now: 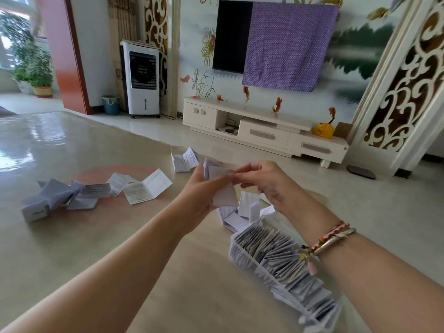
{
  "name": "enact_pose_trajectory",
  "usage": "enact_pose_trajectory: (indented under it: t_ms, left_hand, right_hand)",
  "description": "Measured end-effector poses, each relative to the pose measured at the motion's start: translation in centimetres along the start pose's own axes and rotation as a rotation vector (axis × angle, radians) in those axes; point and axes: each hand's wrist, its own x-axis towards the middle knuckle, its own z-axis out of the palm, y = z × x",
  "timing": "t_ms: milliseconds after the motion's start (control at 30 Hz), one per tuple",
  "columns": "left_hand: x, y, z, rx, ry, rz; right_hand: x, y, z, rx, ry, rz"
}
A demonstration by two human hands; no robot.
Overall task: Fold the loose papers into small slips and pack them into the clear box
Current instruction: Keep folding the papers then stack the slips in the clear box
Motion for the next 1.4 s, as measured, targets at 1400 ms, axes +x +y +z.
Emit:
enact_pose_trajectory:
  t_ms: [1400]
  left_hand:
    - [-2.0,-0.2,-5.4,-0.099,0.126,0.003]
  right_hand:
    - [0.4,0.5,3.5,-0.183,-0.07,-0.047]
